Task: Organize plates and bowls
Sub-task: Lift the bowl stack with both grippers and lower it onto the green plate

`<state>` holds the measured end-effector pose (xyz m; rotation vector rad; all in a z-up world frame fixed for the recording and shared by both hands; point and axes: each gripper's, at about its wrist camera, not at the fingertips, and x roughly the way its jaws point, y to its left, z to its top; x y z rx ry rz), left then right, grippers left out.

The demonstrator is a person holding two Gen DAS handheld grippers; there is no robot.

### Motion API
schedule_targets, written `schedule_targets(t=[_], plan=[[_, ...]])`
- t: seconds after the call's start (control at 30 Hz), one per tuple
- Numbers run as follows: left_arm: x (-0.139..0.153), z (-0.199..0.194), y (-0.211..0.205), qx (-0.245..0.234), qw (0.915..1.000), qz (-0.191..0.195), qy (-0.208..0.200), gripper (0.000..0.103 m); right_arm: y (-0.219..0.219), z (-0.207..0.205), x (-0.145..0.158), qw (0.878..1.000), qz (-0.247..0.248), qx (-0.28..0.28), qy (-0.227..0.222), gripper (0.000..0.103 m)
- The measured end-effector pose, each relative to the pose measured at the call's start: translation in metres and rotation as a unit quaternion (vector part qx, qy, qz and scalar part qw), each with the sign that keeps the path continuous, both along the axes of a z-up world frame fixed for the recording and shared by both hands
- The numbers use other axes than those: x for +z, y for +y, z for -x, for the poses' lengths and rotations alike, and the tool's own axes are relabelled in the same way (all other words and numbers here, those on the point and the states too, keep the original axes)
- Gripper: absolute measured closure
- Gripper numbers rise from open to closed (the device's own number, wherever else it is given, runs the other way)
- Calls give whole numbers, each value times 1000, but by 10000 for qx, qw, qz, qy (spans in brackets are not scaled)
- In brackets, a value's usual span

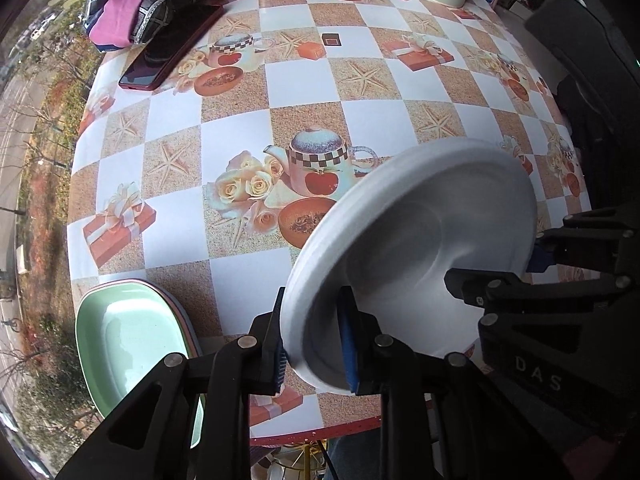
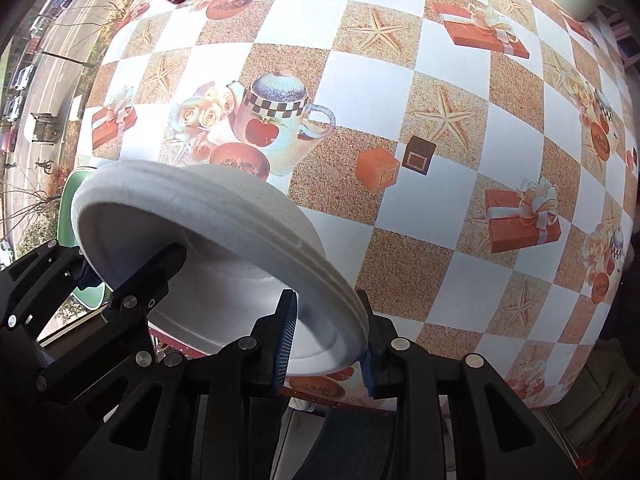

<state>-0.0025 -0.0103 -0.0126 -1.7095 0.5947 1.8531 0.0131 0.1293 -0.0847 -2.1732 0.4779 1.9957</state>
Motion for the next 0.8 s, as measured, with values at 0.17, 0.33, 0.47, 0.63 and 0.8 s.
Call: schedule_targets(t=[0.17,0.33,0.47,0.63,0.8], plan=[[2,0,8,162,9996,-69,219,79,-3,17,20,9998,-21,66,161,72],[7,6,5,307,9990,-129,292,79,-8,25,30,9996,-18,145,259,72],[12,9,-4,389,9985,-146,343,79,-13,30,35,9992,-49,263,302,72],[14,13,-17,525,9979,-167,342,79,-29,38,26,9984,-74,443,335,72],[18,18,-33,745,9963,-159,400,79,-44,47,31,9968,-100,697,365,72]])
